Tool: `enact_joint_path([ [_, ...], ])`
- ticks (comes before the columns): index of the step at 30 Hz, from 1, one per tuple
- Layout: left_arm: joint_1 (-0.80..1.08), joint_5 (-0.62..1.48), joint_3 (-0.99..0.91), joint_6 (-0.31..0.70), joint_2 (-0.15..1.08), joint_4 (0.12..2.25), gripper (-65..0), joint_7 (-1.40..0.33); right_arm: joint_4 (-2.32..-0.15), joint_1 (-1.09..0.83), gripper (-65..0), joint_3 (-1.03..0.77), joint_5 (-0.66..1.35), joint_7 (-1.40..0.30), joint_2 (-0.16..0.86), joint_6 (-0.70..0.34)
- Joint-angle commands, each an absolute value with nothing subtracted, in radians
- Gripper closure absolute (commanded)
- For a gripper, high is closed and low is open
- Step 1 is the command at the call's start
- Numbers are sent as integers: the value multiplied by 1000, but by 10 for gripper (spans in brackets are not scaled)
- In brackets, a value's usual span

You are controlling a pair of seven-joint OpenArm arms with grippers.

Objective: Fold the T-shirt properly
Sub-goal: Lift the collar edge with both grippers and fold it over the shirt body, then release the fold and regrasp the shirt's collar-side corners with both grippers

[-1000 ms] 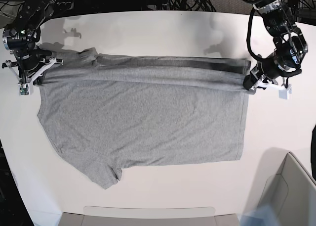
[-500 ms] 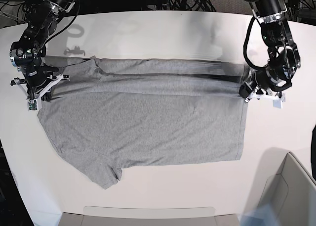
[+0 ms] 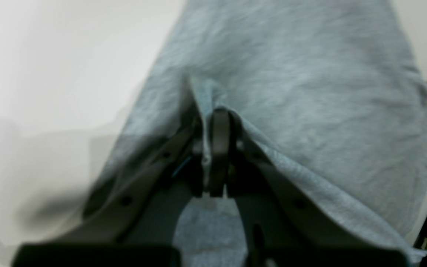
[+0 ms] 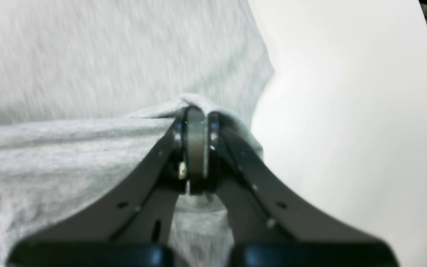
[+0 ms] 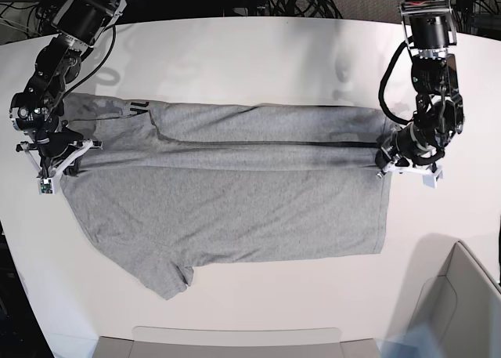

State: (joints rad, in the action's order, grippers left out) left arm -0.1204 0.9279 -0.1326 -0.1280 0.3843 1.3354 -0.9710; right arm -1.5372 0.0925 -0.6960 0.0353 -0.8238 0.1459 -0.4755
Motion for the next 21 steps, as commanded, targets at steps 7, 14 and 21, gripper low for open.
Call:
enact_joint_path([
  [7,-240,931,-59,-120,418,1254,0,-918,-1426,151,0,-659,42,-762,182,-456],
  [14,-251,929,15,-122,440,1188,0,-809,-1371,159,0,-588,42,-668,189,-354],
  [21,-251,929,19,-124,440,1190,0,-773,-1369,159,0,-587,42,-665,186,-349],
])
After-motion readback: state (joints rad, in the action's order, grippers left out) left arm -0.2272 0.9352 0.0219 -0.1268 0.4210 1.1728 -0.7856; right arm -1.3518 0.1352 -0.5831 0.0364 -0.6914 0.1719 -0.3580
